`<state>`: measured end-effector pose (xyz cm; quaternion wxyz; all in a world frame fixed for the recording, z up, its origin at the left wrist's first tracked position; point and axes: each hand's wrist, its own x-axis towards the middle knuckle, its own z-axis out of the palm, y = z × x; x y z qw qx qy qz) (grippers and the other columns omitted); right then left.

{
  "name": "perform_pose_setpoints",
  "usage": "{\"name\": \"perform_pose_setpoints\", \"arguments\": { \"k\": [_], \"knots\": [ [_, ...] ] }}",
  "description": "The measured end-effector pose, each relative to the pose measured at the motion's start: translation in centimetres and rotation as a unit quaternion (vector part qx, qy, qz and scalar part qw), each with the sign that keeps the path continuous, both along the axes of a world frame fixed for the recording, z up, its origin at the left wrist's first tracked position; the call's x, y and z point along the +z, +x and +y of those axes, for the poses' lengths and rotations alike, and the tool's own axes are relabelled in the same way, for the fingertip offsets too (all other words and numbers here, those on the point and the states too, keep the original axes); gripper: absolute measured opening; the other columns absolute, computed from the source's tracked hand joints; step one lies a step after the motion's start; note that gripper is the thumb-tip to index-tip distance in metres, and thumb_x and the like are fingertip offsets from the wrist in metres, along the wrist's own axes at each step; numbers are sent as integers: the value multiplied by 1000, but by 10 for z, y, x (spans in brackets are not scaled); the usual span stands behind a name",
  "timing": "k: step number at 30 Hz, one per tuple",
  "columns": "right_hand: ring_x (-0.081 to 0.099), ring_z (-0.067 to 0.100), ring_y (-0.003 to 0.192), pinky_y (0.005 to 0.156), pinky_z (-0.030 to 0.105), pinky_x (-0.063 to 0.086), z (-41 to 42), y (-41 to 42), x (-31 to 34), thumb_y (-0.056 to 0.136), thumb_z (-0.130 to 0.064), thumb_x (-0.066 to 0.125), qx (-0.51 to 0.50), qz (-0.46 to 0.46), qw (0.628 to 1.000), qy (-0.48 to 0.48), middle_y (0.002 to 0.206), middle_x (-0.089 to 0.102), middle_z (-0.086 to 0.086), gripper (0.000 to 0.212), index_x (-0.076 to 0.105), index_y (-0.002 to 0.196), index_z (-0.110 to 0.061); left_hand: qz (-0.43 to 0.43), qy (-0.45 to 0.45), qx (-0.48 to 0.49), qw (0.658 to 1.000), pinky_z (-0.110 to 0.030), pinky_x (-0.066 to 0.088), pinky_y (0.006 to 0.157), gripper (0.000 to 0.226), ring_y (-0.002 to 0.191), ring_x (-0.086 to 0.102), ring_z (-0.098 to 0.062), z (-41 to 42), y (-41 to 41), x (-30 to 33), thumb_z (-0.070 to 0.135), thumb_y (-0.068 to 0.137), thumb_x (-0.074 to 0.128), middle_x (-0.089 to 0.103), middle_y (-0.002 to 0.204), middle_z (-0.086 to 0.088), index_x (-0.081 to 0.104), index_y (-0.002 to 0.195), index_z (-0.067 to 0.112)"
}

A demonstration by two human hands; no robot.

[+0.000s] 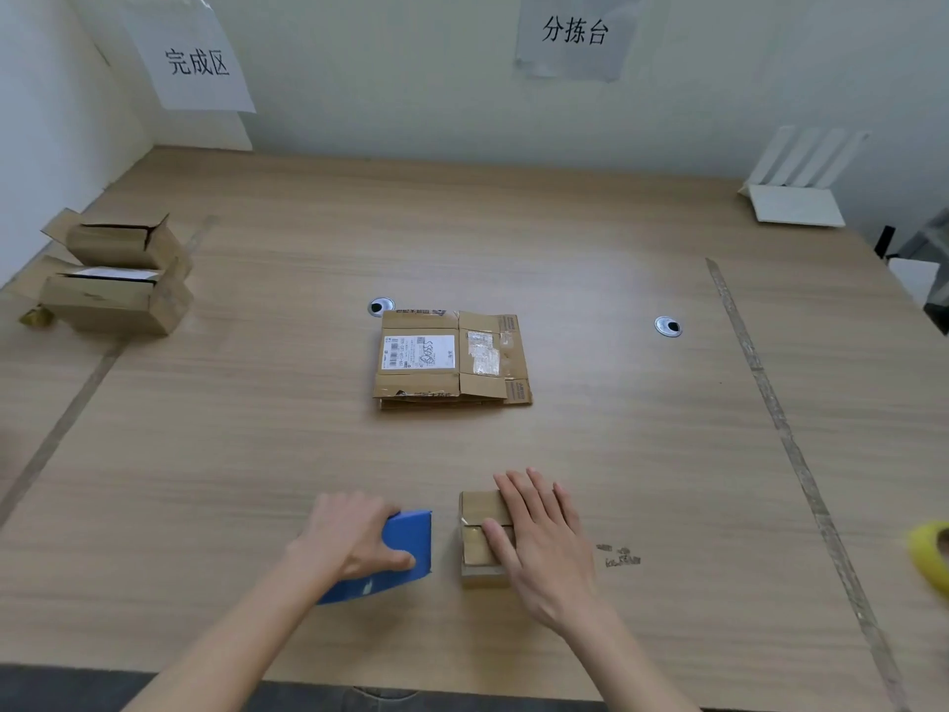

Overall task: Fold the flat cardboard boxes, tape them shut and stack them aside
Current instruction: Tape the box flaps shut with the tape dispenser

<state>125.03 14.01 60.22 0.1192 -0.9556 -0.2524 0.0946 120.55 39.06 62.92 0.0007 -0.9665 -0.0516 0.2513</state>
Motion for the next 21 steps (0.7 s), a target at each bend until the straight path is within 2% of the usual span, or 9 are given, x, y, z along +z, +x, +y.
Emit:
{"name": "perform_pose_setpoints", "arguments": {
  "k": [2, 5, 9, 12, 17, 19, 21],
  "knots": [
    [-5, 7, 157, 124, 31, -16, 6, 0, 4, 100, -65, 15, -21, 7, 1000, 13, 167, 16, -17, 67, 17, 160, -35, -37, -6, 6, 999, -29, 30, 52, 53, 72, 60, -16, 16, -6, 4, 73, 61, 49, 64, 76, 9, 61, 93, 32],
    [8, 13, 157, 127, 36, -7, 25, -2, 13, 88, -79, 22, -72, 16, 997, 6, 156, 38, -13, 78, 43, 144, -29, -62, -5, 10, 998, -29, 30, 52, 53, 71, 60, -14, 31, -12, 9, 73, 59, 48, 64, 77, 11, 60, 95, 36],
    [17, 25, 155, 127, 47, -2, 56, -10, 18, 79, -67, 39, -146, 18, 989, -27, 140, 56, -4, 70, 55, 129, -22, -81, -9, 14, 997, -29, 34, 53, 54, 73, 61, -14, 31, -14, 13, 74, 60, 46, 65, 79, 11, 59, 99, 39],
    [22, 30, 153, 125, 55, -4, 67, -12, 14, 80, -61, 47, -150, 19, 986, -67, 135, 56, -1, 63, 55, 127, -21, -93, -19, 16, 995, -30, 43, 60, 55, 74, 62, -16, 30, -17, 10, 74, 61, 46, 66, 80, 9, 59, 100, 37],
    [43, 22, 134, 123, 61, -1, 74, -15, 14, 85, -64, 45, -157, -2, 985, -75, 125, 54, -5, 53, 53, 121, -26, -100, -31, 30, 994, -30, 47, 64, 51, 75, 62, -15, 39, -23, 14, 71, 62, 48, 66, 81, 9, 57, 97, 35],
    [34, 21, 143, 123, 61, -10, 69, -15, 16, 86, -77, 36, -144, 12, 988, -57, 140, 48, -5, 72, 46, 135, -27, -101, -34, 30, 994, -30, 46, 65, 50, 76, 62, -14, 43, -25, 16, 72, 63, 49, 66, 82, 10, 57, 98, 36],
    [11, 15, 155, 119, 49, -20, 53, -10, 21, 79, -91, 28, -116, 52, 992, -15, 162, 23, -8, 99, 22, 155, -29, -102, -41, 33, 993, -30, 48, 66, 50, 77, 62, -13, 48, -27, 19, 72, 64, 49, 67, 83, 11, 58, 99, 37]
  ]
}}
